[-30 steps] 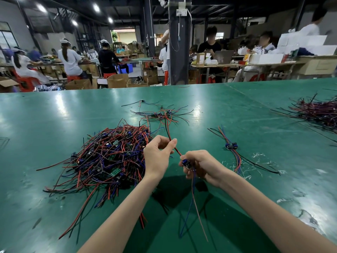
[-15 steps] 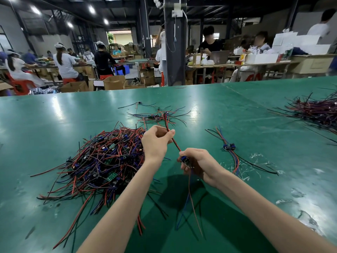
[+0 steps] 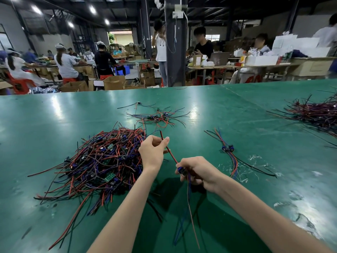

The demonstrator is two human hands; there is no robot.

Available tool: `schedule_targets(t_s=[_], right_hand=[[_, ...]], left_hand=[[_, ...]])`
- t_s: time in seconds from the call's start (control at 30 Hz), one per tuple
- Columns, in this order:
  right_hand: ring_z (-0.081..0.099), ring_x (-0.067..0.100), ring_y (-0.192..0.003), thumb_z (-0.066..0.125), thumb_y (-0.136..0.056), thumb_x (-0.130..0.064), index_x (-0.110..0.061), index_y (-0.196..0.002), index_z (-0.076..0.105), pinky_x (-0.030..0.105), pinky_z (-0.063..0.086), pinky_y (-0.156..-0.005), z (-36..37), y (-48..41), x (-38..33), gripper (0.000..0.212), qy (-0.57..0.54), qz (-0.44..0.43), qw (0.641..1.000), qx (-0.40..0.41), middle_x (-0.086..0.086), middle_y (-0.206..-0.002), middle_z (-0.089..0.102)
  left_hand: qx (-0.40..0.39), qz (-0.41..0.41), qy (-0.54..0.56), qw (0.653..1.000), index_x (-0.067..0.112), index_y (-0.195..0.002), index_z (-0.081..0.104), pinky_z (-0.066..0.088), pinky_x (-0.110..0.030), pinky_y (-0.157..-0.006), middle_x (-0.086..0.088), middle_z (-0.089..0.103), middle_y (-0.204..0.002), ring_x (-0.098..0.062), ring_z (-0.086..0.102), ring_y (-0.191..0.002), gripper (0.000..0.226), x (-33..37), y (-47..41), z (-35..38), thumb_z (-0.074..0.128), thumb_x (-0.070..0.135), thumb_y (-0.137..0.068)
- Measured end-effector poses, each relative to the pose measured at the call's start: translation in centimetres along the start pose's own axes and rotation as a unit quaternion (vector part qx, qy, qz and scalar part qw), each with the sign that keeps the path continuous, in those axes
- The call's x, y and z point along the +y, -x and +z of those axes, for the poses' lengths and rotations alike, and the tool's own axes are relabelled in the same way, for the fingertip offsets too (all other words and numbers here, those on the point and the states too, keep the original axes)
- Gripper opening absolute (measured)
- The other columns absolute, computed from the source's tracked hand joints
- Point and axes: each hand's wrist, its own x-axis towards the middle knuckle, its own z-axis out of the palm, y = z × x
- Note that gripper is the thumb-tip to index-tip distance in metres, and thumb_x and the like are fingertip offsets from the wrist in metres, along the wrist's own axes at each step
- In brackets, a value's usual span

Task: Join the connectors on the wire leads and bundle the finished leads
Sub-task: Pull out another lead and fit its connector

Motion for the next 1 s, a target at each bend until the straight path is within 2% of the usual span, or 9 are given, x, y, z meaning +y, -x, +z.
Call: schedule_targets(t_s=[0.17, 0.23, 0.3, 0.37, 0.47, 0.6, 0.77, 0.9, 1.0], right_hand=[[0.031, 0.008, -0.030, 0.058, -0.084, -0.012, -0.004, -0.067, 0.063, 0.013, 0.016, -0.029, -0.1, 0.2, -0.2, 0.020, 0.006, 0.009, 1.000, -0.027, 0.013, -0.055, 0.062], [0.031, 0.007, -0.031, 0.058, -0.084, -0.013, -0.005, -0.069, 0.063, 0.012, 0.018, -0.029, -0.2, 0.3, -0.3, 0.018, 0.013, 0.008, 1.000, -0.024, 0.013, -0.056, 0.062], [0.031, 0.007, -0.031, 0.057, -0.084, -0.014, -0.006, -0.071, 0.065, 0.012, 0.018, -0.030, -0.2, 0.2, -0.3, 0.017, 0.023, 0.005, 1.000, -0.021, 0.012, -0.056, 0.063], [0.030, 0.006, -0.031, 0.056, -0.084, -0.015, -0.007, -0.070, 0.066, 0.012, 0.016, -0.030, -0.3, 0.2, -0.3, 0.019, 0.034, 0.001, 0.999, -0.023, 0.010, -0.056, 0.063], [0.029, 0.006, -0.031, 0.057, -0.085, -0.016, -0.008, -0.068, 0.067, 0.013, 0.014, -0.031, -0.4, 0.1, -0.2, 0.021, 0.047, -0.008, 0.999, -0.026, 0.008, -0.055, 0.064], [0.028, 0.006, -0.028, 0.056, -0.084, -0.010, -0.008, -0.064, 0.062, 0.010, 0.015, -0.031, -0.4, -0.1, 0.2, 0.021, 0.065, -0.028, 0.997, -0.017, 0.006, -0.050, 0.061], [0.027, 0.007, -0.027, 0.059, -0.085, -0.008, -0.012, -0.057, 0.058, 0.010, 0.015, -0.031, -0.4, -0.3, 0.3, 0.027, 0.061, -0.049, 0.997, -0.023, 0.003, -0.046, 0.060], [0.026, 0.007, -0.027, 0.059, -0.087, -0.008, -0.016, -0.049, 0.057, 0.010, 0.014, -0.031, -0.7, -0.4, 0.3, 0.039, 0.057, -0.058, 0.996, -0.033, -0.003, -0.041, 0.054], [0.026, 0.007, -0.027, 0.060, -0.088, -0.010, -0.017, -0.046, 0.060, 0.012, 0.013, -0.031, -1.0, -0.4, 0.1, 0.042, 0.061, -0.053, 0.995, -0.050, 0.006, -0.051, 0.064]], left_hand=[[0.024, 0.037, 0.036, 0.998, 0.010, -0.064, 0.056, 0.059, -0.034, -0.056, -0.001, 0.055, -0.060, -0.008, 0.056, -0.052, 0.027, 1.9, -0.1, -0.6, 0.067, 0.016, -0.088], [0.039, 0.081, -0.003, 0.996, 0.013, -0.062, 0.053, 0.058, -0.037, -0.060, 0.002, 0.051, -0.056, -0.014, 0.054, -0.053, 0.030, 2.5, 0.0, -0.9, 0.067, 0.018, -0.088], [0.055, 0.129, -0.049, 0.989, 0.013, -0.064, 0.054, 0.052, -0.032, -0.063, 0.005, 0.051, -0.055, -0.020, 0.053, -0.055, 0.028, 2.9, 0.3, -1.0, 0.068, 0.019, -0.087], [0.070, 0.168, -0.068, 0.981, 0.011, -0.070, 0.059, 0.046, -0.028, -0.064, 0.004, 0.057, -0.060, -0.016, 0.053, -0.058, 0.021, 3.1, 0.5, -1.0, 0.069, 0.018, -0.086], [0.073, 0.187, -0.070, 0.977, 0.009, -0.081, 0.067, 0.050, -0.028, -0.070, -0.003, 0.066, -0.073, -0.016, 0.061, -0.068, 0.007, 3.3, 0.5, -1.1, 0.070, 0.015, -0.085], [0.079, 0.114, -0.047, 0.989, 0.010, -0.070, 0.064, 0.050, -0.026, -0.065, 0.001, 0.063, -0.063, -0.007, 0.059, -0.053, 0.020, 3.0, 0.1, -1.4, 0.072, 0.022, -0.083], [0.073, -0.038, 0.083, 0.993, 0.014, -0.061, 0.059, 0.045, -0.025, -0.054, 0.003, 0.058, -0.058, -0.013, 0.050, -0.045, 0.027, 3.3, -0.5, -1.9, 0.073, 0.021, -0.083], [0.016, -0.160, 0.220, 0.962, 0.008, -0.061, 0.058, 0.036, -0.017, -0.039, 0.004, 0.052, -0.047, -0.006, 0.038, -0.034, 0.025, 4.5, -0.6, -2.1, 0.072, 0.009, -0.082], [-0.079, -0.262, 0.320, 0.907, 0.008, -0.070, 0.059, 0.030, -0.011, -0.033, 0.003, 0.054, -0.048, -0.002, 0.034, -0.032, 0.018, 5.2, -0.7, -2.4, 0.064, 0.008, -0.087]])
